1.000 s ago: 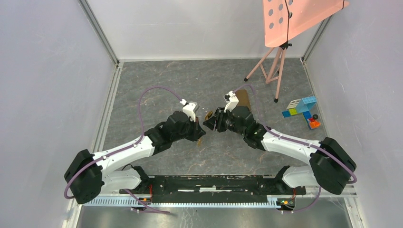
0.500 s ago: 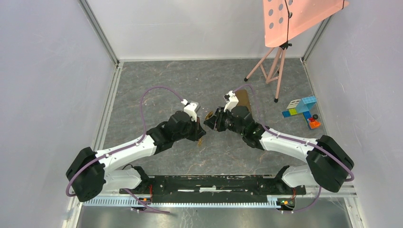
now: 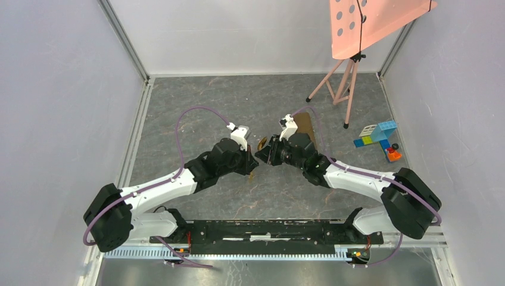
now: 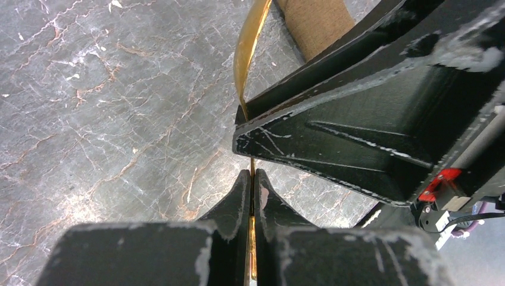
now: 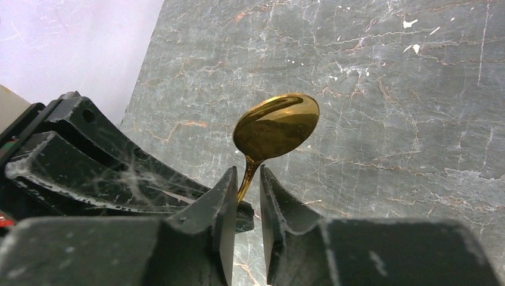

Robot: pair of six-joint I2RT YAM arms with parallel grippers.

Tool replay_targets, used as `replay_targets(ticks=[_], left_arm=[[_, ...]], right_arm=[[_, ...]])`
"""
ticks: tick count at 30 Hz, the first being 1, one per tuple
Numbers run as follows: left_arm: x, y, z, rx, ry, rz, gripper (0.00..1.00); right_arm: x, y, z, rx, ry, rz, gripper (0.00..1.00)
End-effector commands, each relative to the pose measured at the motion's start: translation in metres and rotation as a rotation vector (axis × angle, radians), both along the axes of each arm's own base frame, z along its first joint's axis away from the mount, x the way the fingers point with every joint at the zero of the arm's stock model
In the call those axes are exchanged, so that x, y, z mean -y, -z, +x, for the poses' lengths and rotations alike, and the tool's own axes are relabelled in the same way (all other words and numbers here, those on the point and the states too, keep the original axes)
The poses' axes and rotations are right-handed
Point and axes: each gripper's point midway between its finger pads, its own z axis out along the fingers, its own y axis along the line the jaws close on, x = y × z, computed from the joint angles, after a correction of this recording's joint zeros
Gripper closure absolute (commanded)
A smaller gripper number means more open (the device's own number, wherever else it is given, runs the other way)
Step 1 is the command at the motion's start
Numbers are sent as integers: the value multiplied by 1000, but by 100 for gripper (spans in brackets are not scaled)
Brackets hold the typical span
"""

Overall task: Fold the napkin into a case and place the utensils inside
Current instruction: Pass from the left arm to the right, then insert the spoon into the folded napkin.

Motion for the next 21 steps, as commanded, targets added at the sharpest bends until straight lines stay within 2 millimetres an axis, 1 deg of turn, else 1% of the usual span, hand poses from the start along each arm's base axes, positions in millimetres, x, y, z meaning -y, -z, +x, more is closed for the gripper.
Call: replay_targets(ticks=[1,4,5,6,7,8,9,10,12,13,15,16,18,19,20,21], left_arm=[[16,-34,14,92,8,-67,98],[18,-32,14,85,15,-68,98],[20,-32,13,81,18,-71,97],[20,-31,13,71,13,-76,90],[21,-31,13,59,3,-87,75],[21,-30,13,45,-8,-96,61],[22,-29,13,27,-18,-107,53],[24,-27,13,5,-24,-111,48],[32,-21,11,-52,-16,-120,46],[40,-19,8,-79,13,-132,45],[55,-13,4,-127,50,-173,45],[64,-10,1,-163,69,-204,45],[86,-10,-3,-230,122,-277,47],[97,-9,-4,-265,148,-307,50],[109,-5,-6,-313,170,-326,53],[119,1,-7,-363,183,-337,56]], right_arm=[[-10,-16,6,43,-10,46,80],[-11,-20,8,79,-20,42,100],[-10,-21,10,99,-22,21,100],[-8,-22,15,122,-18,-8,100],[-3,-21,21,146,-12,-54,100],[5,-22,31,171,3,-99,100],[17,-20,42,190,19,-161,100],[30,-18,54,207,38,-238,100],[65,-20,85,243,129,-381,100],[82,-23,99,276,159,-437,100],[111,-29,123,327,226,-531,100],[126,-28,134,328,261,-579,100],[146,-32,156,332,286,-655,100],[152,-32,164,325,294,-673,100],[158,-31,176,320,296,-679,100],[163,-25,183,299,288,-695,100]])
